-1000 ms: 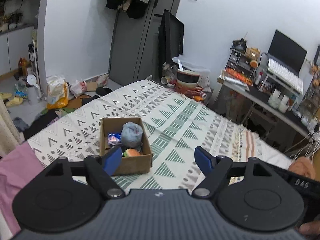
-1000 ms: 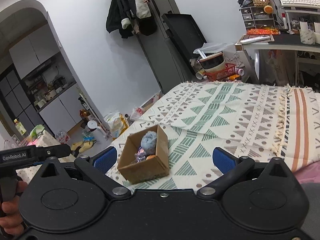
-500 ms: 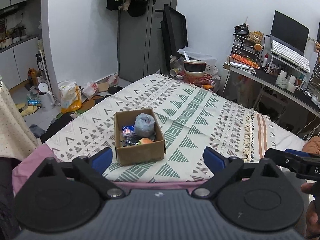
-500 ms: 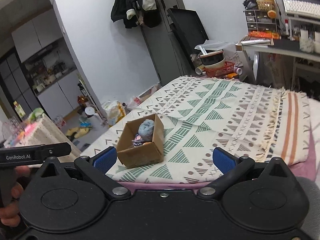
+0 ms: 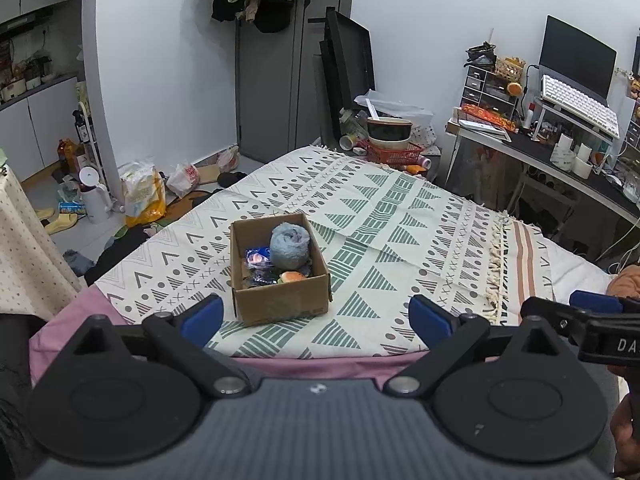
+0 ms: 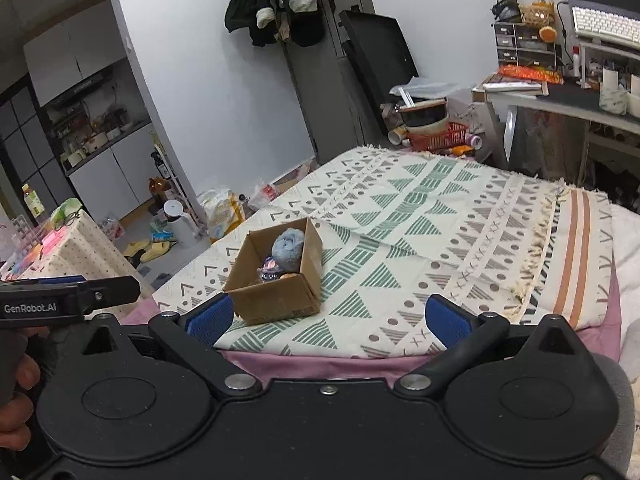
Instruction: Organize soft objects
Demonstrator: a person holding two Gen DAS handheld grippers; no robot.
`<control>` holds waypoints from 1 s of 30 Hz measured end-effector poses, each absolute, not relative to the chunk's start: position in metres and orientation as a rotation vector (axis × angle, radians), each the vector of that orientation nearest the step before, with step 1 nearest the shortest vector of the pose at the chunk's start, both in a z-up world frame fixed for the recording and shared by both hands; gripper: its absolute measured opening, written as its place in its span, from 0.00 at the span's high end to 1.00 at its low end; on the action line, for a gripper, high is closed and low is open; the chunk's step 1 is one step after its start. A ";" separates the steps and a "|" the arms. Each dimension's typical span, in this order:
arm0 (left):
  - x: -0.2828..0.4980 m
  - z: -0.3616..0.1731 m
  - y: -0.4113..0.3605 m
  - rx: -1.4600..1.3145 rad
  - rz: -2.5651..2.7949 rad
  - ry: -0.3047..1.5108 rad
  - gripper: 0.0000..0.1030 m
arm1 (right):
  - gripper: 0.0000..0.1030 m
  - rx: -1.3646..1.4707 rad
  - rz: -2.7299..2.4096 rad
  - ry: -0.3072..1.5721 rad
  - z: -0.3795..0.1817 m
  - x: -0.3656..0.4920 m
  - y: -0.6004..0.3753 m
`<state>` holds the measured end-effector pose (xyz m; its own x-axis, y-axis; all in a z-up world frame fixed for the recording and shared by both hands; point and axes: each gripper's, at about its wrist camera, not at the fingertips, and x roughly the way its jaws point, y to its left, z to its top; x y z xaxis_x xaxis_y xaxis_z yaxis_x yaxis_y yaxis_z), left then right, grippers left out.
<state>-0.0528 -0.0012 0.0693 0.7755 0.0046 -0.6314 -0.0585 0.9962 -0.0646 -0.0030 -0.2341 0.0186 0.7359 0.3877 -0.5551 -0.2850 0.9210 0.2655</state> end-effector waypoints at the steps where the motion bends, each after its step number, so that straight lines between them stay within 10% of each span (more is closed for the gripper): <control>1: -0.053 0.069 -0.001 -0.083 0.033 0.682 0.02 | 0.00 0.166 0.369 0.649 0.018 -0.003 -0.233; 30: -0.052 0.067 0.000 -0.085 0.038 0.677 0.01 | 0.00 0.148 0.338 0.644 0.020 -0.005 -0.234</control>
<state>-0.0516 0.0005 0.0669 0.7790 0.0074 -0.6270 -0.0630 0.9958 -0.0665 -0.0053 -0.2343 0.0198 0.7476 0.3535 -0.5622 -0.2624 0.9349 0.2390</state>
